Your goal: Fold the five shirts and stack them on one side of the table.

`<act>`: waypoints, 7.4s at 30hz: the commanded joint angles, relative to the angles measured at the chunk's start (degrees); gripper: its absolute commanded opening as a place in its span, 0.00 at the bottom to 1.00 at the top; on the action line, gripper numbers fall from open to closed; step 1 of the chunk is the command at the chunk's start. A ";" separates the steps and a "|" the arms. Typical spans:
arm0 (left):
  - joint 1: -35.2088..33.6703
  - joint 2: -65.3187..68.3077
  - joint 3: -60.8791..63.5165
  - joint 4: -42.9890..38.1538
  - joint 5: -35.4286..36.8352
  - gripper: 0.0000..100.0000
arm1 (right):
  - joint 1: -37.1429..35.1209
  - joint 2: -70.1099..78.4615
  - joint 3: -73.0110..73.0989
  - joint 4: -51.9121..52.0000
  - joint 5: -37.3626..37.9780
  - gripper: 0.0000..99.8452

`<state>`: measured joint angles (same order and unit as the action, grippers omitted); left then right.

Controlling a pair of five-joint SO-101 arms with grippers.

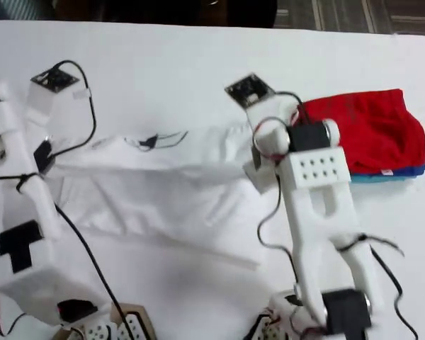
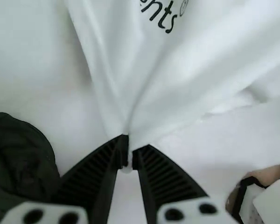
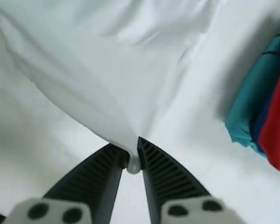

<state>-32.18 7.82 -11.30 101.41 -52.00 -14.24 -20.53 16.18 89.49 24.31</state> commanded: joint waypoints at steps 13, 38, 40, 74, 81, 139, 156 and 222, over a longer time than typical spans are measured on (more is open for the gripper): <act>-2.46 -9.05 26.42 -14.07 -5.71 0.03 | -0.22 -18.42 22.24 -4.00 2.02 0.02; -2.37 -9.23 35.12 -16.88 -8.97 0.05 | -0.31 -19.47 31.21 -3.47 6.24 0.03; -2.90 -9.23 33.45 -15.82 -8.97 0.11 | -0.31 -19.91 31.03 -2.68 6.24 0.09; 6.77 25.76 -8.57 -24.09 17.85 0.03 | -4.70 26.24 -0.44 -30.20 -2.90 0.02; 4.66 36.75 -24.22 -18.55 17.85 0.03 | 2.33 42.59 -12.48 -30.20 -2.90 0.02; 7.47 -6.42 29.76 -19.25 7.21 0.03 | -11.47 5.23 22.07 -23.87 -2.37 0.02; -3.60 -7.12 35.65 -28.57 -0.09 0.03 | -11.12 4.62 30.33 -26.33 2.90 0.02; 7.30 -6.95 50.07 -40.88 9.41 0.03 | -24.04 -10.86 37.71 -20.70 4.40 0.02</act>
<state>-24.35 0.88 39.52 62.46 -43.30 -35.96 -29.32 53.63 68.84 27.12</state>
